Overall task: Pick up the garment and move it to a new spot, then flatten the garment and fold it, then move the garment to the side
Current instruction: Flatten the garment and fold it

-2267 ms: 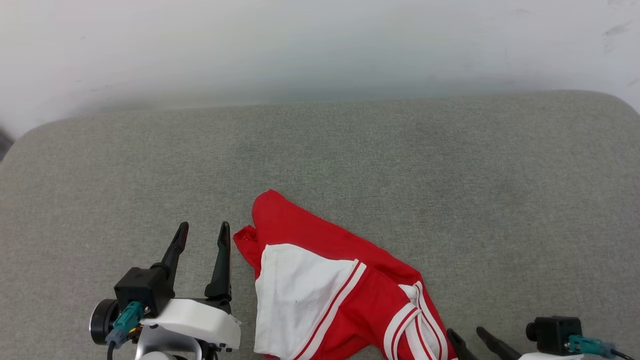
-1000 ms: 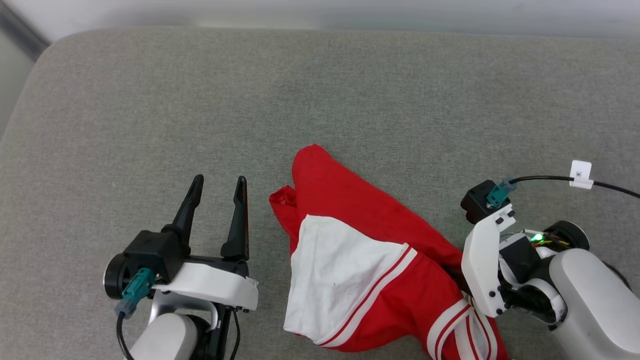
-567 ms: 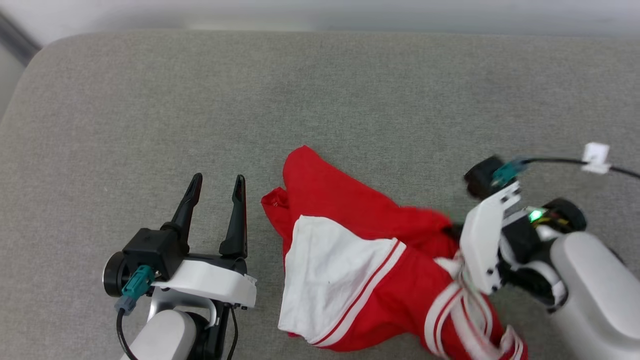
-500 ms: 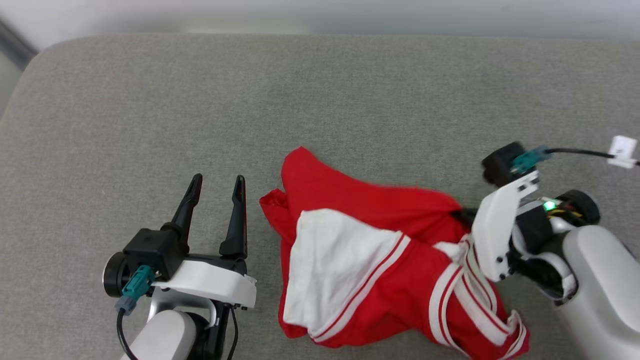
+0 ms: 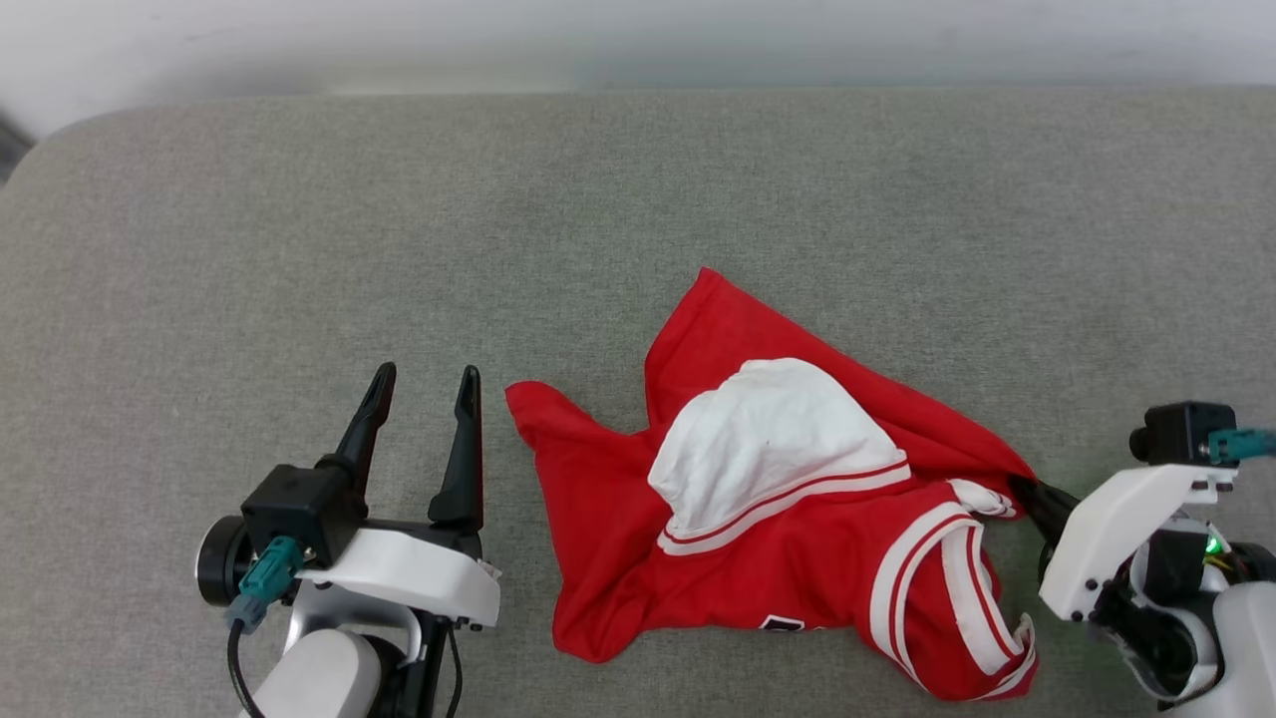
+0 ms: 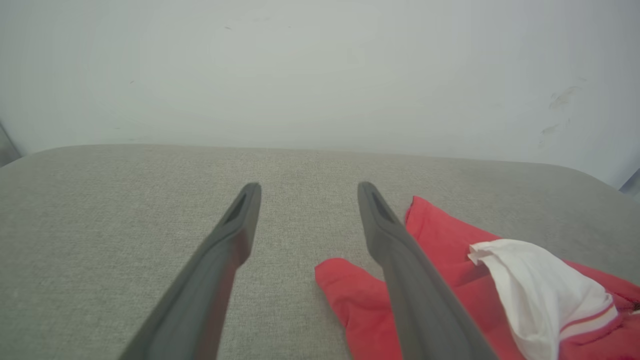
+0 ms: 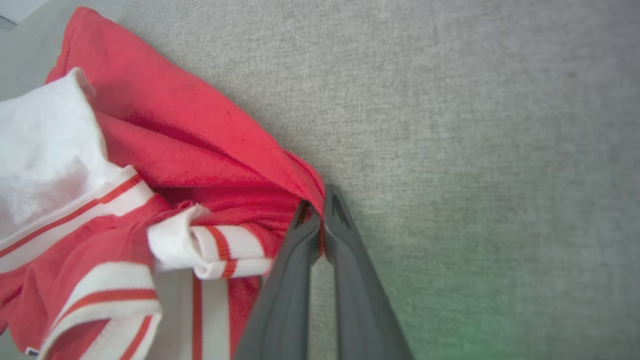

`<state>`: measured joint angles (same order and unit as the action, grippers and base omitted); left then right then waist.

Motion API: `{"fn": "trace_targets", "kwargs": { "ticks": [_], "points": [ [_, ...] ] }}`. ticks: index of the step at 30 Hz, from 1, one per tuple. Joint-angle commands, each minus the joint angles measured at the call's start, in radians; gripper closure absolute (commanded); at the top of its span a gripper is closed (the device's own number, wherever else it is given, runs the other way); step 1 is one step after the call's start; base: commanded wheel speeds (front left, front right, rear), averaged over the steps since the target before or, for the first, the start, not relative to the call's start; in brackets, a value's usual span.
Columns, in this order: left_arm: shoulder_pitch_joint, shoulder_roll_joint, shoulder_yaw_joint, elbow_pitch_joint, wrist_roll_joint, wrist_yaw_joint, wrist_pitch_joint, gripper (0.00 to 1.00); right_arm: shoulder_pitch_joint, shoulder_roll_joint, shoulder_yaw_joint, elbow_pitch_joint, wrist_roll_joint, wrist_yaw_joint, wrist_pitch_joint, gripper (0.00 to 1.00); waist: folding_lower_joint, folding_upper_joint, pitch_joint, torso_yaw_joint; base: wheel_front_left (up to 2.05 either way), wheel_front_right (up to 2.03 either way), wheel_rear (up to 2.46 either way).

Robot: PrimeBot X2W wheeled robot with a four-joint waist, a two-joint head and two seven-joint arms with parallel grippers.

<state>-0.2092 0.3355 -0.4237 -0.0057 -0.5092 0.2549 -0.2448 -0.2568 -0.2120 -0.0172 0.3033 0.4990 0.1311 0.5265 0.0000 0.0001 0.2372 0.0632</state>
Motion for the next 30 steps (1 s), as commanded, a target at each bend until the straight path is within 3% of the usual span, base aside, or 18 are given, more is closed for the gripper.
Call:
{"fn": "trace_targets", "kwargs": {
  "ticks": [1, 3, 4, 8, 14, 23, 30],
  "points": [
    [0.011, 0.005, 0.001, -0.002, -0.002, 0.002, 0.002, 0.00, 0.020, 0.009, -0.005, -0.007, -0.013, -0.001, -0.022, 0.00, 0.0000, -0.0001, -0.006, -0.005, 0.00, 0.00, 0.00],
    [0.018, 0.009, 0.002, -0.001, -0.003, 0.005, 0.005, 0.00, 0.040, 0.015, -0.002, -0.032, -0.041, -0.001, -0.087, 0.00, 0.0000, -0.0001, -0.016, -0.011, 0.00, 0.00, 0.00],
    [0.031, 0.014, 0.005, -0.001, -0.010, 0.011, 0.010, 0.00, 0.068, 0.031, 0.006, -0.065, -0.066, -0.001, -0.195, 0.00, 0.0000, -0.0001, -0.032, -0.021, 0.00, 0.00, 0.00],
    [0.052, 0.022, 0.006, -0.002, -0.014, 0.018, 0.019, 0.00, 0.074, 0.037, 0.009, -0.113, -0.107, -0.001, -0.346, 0.00, 0.0000, -0.0001, -0.060, -0.037, 0.00, 0.00, 0.00],
    [0.072, 0.036, 0.001, -0.004, -0.020, 0.025, 0.042, 0.00, 0.101, 0.045, 0.012, -0.182, -0.209, -0.001, -0.506, 0.00, 0.0000, -0.0001, -0.103, -0.047, 0.00, 0.00, 0.00],
    [0.083, 0.077, -0.005, -0.011, -0.017, 0.034, 0.103, 0.00, 0.241, 0.104, 0.015, -0.344, -0.317, -0.001, -0.500, 0.00, 0.0000, -0.0001, -0.139, -0.066, 0.00, 0.00, 0.00],
    [0.015, 0.096, -0.053, -0.020, -0.041, -0.013, 0.237, 0.00, 0.325, 0.133, 0.044, -0.452, -0.322, -0.001, -0.462, 0.00, 0.0000, -0.0001, -0.129, -0.106, 0.00, 0.00, 0.00]
  ]
}}
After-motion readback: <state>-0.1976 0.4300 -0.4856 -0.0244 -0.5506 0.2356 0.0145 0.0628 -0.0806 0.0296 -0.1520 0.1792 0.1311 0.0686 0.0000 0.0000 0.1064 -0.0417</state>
